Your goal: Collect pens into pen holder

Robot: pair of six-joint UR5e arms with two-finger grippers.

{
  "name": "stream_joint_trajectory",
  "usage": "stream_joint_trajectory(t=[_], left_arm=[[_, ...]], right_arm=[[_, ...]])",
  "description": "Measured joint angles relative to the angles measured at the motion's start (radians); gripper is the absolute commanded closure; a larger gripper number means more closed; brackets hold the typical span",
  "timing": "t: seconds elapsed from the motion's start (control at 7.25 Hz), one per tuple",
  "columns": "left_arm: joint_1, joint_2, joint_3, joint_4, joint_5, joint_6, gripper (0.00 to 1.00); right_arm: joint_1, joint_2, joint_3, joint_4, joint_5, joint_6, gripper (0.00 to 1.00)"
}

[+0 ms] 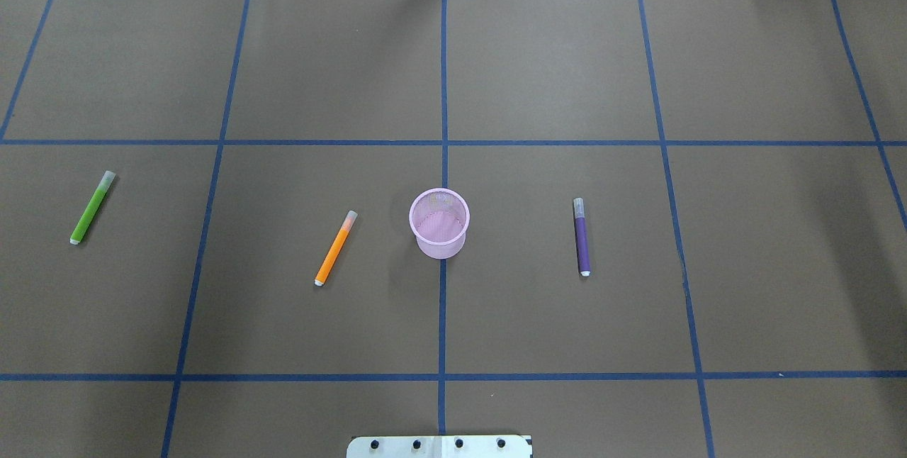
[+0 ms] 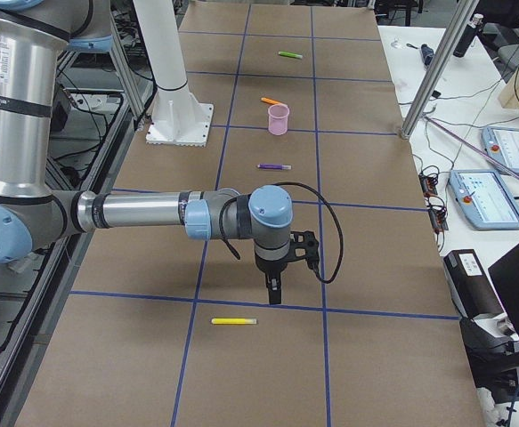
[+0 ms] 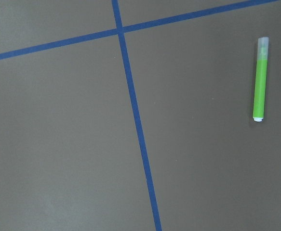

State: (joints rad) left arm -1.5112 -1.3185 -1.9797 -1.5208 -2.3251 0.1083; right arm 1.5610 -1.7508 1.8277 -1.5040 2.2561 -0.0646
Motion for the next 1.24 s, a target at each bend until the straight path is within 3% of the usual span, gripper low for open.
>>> stream_joint_trajectory(t=[0.41,0.83,1.24], left_arm=[[-0.001,-0.134,0.016,-0.024,0.001,-0.006,0.0],[0.0,-0.233,0.078,-0.083,-0.005,-0.013,0.0],[0.063,-0.236,0.115,-0.201,-0.006,-0.042,0.0]], right_arm=[[-0.001,0.017,-0.013,0.232,0.003,0.01,0.0],[-0.014,0.061,-0.043,0.268,0.02,0.011,0.0],[-0.153,0.119,-0.044,0.271,0.025,0.169,0.0]])
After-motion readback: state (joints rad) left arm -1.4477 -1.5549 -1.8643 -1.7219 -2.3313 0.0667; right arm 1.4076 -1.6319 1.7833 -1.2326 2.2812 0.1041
